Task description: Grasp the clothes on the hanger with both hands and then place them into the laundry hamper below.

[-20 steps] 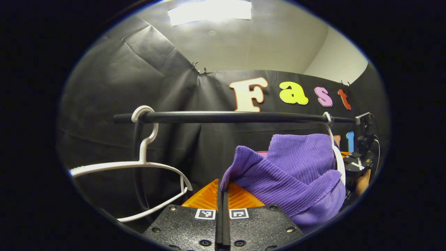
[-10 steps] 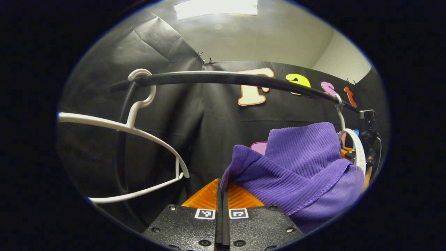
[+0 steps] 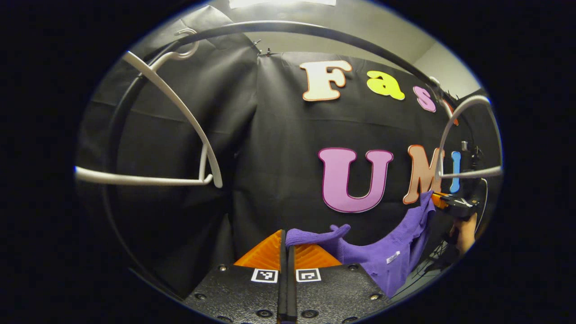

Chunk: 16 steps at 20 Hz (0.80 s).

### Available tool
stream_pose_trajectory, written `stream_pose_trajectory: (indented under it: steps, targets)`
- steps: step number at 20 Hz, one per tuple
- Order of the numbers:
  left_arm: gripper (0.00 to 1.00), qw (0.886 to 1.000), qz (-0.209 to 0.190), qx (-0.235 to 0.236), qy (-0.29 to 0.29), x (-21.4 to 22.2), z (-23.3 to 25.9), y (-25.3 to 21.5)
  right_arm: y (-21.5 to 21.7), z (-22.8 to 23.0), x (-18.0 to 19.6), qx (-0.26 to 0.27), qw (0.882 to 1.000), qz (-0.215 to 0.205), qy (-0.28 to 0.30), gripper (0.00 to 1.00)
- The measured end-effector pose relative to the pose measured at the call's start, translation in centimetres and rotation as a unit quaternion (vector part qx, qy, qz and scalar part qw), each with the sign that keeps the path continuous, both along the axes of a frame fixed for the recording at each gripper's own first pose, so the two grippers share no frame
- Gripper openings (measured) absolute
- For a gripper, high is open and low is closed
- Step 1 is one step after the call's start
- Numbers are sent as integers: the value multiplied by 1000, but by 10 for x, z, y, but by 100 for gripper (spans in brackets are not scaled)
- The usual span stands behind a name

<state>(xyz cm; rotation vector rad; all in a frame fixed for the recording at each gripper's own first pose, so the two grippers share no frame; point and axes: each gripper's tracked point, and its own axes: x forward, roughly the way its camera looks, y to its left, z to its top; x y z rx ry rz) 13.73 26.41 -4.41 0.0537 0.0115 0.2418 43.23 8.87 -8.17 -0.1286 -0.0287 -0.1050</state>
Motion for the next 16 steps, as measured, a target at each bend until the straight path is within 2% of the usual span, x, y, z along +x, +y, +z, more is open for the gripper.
stream_pose_trajectory:
  steps: [3,6,10,16]
  targets:
    - [0,1000,1,3,5,5,-12,1,14,-4,-21,28,999,20,-5,0]
    - [0,1000,4,-2,6,7,-16,-2,25,-4,-42,33,999,37,4,0]
    - [0,1000,25,14,6,6,-18,-2,37,-5,-73,40,999,34,13,0]
    - [0,1000,7,19,-21,-6,-1,-6,61,19,-135,44,998,53,4,0]
